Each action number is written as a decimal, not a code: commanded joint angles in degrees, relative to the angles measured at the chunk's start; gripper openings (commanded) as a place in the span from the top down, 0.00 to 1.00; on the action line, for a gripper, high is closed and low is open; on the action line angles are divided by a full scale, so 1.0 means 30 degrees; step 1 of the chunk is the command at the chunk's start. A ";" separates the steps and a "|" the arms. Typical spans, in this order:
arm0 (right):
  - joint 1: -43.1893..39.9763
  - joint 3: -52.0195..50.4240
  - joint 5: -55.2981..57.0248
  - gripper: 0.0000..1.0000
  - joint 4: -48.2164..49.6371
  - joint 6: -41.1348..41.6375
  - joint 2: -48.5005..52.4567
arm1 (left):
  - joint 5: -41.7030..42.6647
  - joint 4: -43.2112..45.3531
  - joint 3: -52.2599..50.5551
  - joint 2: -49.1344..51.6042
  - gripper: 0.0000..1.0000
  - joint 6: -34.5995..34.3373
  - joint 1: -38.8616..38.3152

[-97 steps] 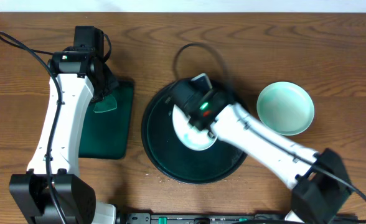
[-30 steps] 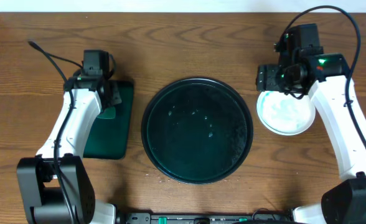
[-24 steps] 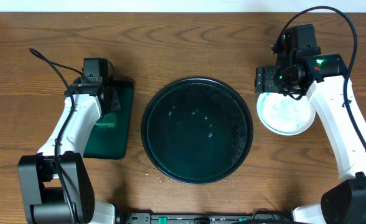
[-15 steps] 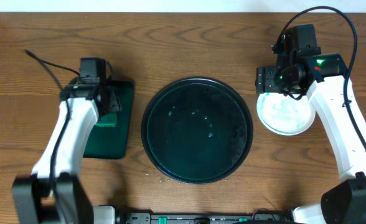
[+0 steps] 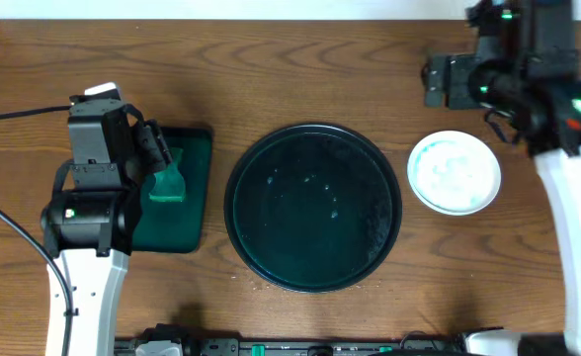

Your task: Clean dirty plates on tray and stack at the side

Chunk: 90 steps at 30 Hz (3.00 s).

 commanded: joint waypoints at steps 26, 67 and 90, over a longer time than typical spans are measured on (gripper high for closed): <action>0.0117 -0.3942 0.0933 0.01 0.3628 -0.6630 -0.4838 | -0.0240 -0.0124 0.0073 -0.0051 0.26 0.0109 -0.0015; -0.1982 -3.5153 -0.4648 0.01 1.9941 -0.8604 -2.8771 | -0.0240 -0.0124 0.0073 -0.0051 0.26 0.0109 -0.0015; -0.1960 -3.5146 -0.4641 0.01 1.9941 -0.7854 -2.8837 | -0.0240 -0.0124 0.0073 -0.0051 0.26 0.0109 -0.0015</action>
